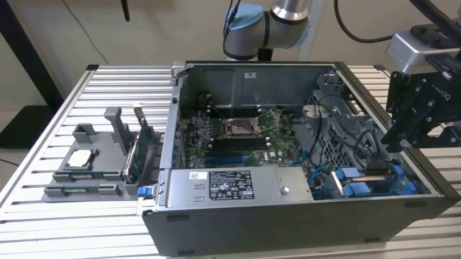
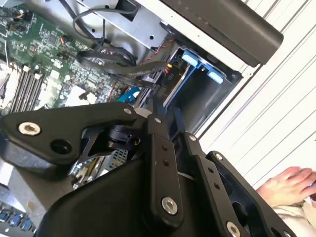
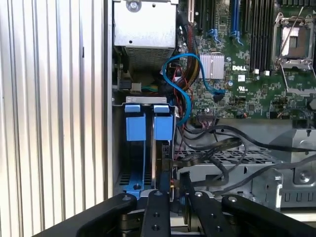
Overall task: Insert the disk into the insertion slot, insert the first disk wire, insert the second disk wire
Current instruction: 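Insert the second disk wire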
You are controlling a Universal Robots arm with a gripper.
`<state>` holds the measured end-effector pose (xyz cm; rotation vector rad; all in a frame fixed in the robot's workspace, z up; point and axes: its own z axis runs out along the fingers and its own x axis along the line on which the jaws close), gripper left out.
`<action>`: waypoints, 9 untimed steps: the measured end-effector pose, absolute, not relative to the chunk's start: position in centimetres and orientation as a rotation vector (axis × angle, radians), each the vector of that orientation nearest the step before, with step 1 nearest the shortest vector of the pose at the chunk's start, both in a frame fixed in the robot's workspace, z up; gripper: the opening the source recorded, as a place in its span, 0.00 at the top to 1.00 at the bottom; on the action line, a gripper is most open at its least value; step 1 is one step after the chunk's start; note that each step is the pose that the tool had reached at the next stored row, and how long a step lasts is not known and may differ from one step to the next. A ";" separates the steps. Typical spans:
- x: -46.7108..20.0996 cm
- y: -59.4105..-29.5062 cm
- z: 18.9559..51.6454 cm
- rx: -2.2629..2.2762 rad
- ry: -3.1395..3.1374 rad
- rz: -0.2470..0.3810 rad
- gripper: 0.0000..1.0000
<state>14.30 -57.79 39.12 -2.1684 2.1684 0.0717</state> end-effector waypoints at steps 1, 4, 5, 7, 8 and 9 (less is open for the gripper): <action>14.3 -57.8 39.1 -2.169 2.168 0.071 0.76; 14.3 -57.8 39.2 -2.169 2.168 0.071 0.76; 14.3 -57.8 39.2 -2.169 2.169 0.071 0.76; 14.3 -57.8 39.2 -2.169 2.169 0.071 0.76; 14.3 -57.8 39.2 -2.169 2.169 0.071 0.76; 14.3 -57.8 39.3 -2.169 2.169 0.071 0.76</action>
